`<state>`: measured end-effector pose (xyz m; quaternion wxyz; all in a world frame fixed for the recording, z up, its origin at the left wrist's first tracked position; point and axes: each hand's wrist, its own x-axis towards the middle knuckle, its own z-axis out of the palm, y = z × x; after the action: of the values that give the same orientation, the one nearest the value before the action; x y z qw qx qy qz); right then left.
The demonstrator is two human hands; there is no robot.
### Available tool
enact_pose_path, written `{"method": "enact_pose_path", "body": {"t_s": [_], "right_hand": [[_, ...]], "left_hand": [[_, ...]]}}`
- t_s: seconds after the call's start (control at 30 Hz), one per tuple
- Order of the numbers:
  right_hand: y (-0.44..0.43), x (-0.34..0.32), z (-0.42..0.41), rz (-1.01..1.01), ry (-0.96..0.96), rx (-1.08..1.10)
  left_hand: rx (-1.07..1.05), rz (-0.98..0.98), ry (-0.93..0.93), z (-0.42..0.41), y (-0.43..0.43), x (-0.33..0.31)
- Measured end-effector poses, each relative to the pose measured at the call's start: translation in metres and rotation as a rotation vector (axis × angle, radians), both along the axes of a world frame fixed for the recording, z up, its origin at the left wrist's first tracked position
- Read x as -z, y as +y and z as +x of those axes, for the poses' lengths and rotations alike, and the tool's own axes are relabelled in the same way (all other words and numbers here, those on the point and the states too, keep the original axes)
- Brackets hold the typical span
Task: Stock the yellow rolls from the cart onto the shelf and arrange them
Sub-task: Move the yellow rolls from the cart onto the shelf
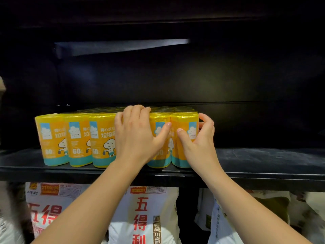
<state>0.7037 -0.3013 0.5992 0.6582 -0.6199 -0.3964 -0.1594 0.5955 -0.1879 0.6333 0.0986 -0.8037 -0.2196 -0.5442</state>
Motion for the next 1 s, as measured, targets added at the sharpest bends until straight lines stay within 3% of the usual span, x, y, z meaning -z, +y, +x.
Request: {"method": "enact_pose_path", "body": {"t_s": [0.2, 0.47, 0.7, 1.0], "right_hand": [[-0.014, 0.000, -0.018, 0.199, -0.190, 0.080], [-0.013, 0.020, -0.064, 0.282, -0.472, 0.033], [0.020, 0.060, -0.123, 0.218, -0.372, -0.238], [0.102, 0.154, -0.233, -0.107, -0.188, -0.524]], "left_hand": [[0.243, 0.021, -0.151, -0.027, -0.013, 0.007], [0.338, -0.049, -0.212, -0.069, -0.022, 0.028], [0.342, -0.183, -0.175, -0.138, 0.005, 0.069], [0.125, -0.430, -0.082, -0.282, 0.068, 0.164]]}}
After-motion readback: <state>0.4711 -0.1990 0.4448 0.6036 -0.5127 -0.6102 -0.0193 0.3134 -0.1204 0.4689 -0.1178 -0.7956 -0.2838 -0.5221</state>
